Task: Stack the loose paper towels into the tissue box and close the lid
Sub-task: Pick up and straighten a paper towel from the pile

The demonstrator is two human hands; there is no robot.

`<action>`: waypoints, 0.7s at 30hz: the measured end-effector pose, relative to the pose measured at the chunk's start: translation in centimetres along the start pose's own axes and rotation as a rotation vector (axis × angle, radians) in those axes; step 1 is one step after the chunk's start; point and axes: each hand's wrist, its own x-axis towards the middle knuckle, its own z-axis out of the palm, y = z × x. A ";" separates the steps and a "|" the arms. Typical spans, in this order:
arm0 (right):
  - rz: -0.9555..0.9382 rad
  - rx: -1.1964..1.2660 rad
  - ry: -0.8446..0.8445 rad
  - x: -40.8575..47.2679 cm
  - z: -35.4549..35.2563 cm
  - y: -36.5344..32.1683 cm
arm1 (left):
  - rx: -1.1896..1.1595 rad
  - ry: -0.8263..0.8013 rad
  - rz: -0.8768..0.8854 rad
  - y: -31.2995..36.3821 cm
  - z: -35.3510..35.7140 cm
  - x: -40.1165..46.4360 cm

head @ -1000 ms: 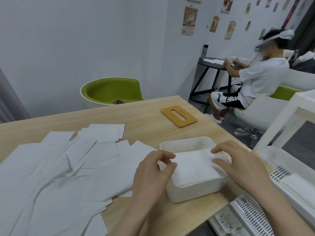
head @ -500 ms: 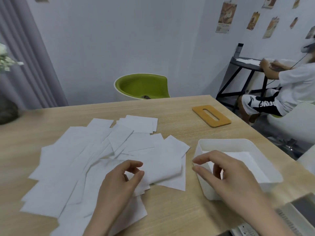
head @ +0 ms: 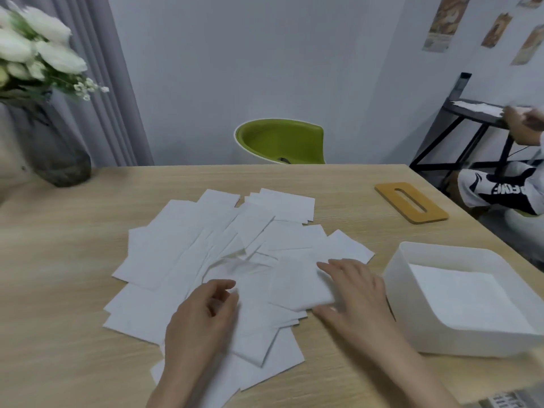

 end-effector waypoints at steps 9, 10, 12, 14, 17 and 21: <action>0.236 0.072 -0.083 3.9 -0.6 0.1 | -0.014 -0.014 0.000 -0.5 -0.1 0.5; 0.233 0.017 -0.062 4.2 -0.8 0.0 | -0.014 -0.013 0.004 -0.5 -0.1 0.5; 0.234 -0.049 -0.081 4.6 -1.1 -0.3 | -0.011 -0.013 0.010 -0.5 -0.1 0.4; 0.256 -0.052 -0.120 4.6 -1.7 -0.8 | 0.002 -0.016 0.020 -0.4 -0.1 0.3; 0.224 0.079 -0.067 4.2 -2.5 -0.9 | 0.030 -0.022 0.038 -0.2 -0.2 0.3; 0.224 0.724 -0.007 3.1 -3.4 -1.9 | 0.029 -0.016 0.061 -0.2 -0.1 0.2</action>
